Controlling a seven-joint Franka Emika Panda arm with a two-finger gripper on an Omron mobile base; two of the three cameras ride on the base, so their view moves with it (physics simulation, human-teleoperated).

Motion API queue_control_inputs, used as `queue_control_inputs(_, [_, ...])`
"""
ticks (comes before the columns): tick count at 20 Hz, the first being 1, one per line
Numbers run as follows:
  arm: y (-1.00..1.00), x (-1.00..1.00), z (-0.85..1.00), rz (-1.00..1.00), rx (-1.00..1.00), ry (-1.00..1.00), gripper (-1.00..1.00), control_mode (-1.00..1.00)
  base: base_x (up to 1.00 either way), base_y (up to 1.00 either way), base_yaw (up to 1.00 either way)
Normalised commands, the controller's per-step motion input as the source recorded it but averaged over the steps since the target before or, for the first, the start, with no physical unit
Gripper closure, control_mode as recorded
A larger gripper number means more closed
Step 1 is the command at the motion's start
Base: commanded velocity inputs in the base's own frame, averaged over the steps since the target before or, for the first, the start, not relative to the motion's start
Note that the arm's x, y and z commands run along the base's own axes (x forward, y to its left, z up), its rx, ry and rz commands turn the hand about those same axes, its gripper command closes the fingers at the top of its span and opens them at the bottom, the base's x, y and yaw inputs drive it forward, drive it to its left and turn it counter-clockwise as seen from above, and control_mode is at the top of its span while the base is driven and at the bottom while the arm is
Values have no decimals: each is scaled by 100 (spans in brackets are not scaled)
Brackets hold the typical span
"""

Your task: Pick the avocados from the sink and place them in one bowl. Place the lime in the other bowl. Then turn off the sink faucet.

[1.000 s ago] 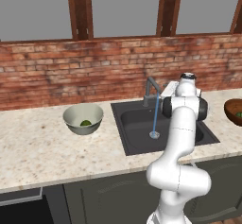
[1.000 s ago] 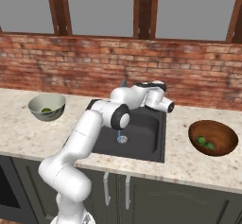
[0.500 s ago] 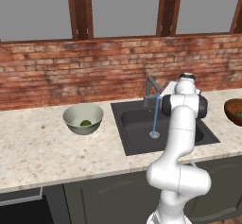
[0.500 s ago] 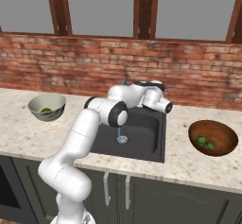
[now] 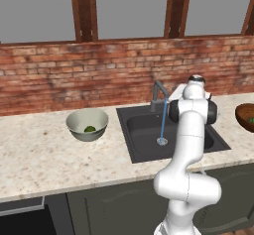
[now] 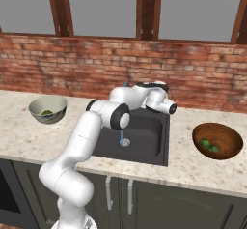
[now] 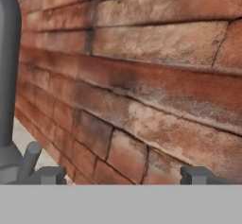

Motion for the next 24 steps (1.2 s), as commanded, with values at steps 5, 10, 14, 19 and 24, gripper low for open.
queue_control_inputs(5, [16,21,51,0,0,0,-100,-100,0,0,0])
queue_control_inputs(10, [45,18,22,0,0,0,-100,-100,0,0,0])
queue_control_inputs(14, [54,3,-5,0,0,0,-100,-100,0,0,0])
queue_control_inputs(19, [76,0,0,0,0,0,-100,-100,0,0,0])
queue_control_inputs(24, [67,6,20,0,1,0,-100,-100,0,0,0])
